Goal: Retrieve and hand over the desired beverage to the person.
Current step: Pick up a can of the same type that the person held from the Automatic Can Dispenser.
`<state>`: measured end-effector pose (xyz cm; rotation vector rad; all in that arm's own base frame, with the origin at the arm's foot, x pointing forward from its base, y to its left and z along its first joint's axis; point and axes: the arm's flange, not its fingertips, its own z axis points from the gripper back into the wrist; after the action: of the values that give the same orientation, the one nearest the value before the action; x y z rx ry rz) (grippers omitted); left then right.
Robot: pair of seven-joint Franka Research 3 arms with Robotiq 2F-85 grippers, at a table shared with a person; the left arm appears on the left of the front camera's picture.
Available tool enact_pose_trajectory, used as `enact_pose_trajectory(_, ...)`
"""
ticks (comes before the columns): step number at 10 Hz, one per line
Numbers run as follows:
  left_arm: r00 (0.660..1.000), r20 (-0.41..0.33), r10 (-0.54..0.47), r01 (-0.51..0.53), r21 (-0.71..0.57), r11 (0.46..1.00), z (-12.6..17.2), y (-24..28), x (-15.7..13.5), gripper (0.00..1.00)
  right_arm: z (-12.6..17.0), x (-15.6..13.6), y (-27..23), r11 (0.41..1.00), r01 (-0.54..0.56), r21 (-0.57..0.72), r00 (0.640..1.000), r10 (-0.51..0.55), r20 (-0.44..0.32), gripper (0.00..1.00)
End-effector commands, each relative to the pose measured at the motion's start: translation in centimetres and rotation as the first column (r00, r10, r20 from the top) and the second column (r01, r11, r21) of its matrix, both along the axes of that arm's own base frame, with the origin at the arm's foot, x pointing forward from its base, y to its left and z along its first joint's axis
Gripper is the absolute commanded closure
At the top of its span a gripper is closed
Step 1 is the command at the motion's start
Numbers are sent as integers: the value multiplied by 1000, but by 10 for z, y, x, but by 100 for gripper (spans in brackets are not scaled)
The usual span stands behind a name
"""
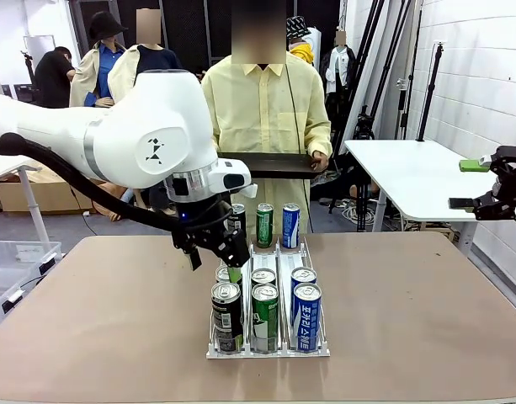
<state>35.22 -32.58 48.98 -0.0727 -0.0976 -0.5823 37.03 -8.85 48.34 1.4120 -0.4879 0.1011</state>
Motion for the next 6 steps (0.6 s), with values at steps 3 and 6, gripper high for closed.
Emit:
enact_pose_trajectory(3, 1000, 9, 11, -12, 73, 997, 2, -25, -6, 0, 1, 0, 0, 1000, -4, 11, 1000, 5, -6, 0)
enact_pose_trajectory(6, 1000, 0, 4, -4, 89, 996, -3, -44, -6, 0, 1, 0, 0, 1000, -4, 11, 1000, 5, -6, 0)
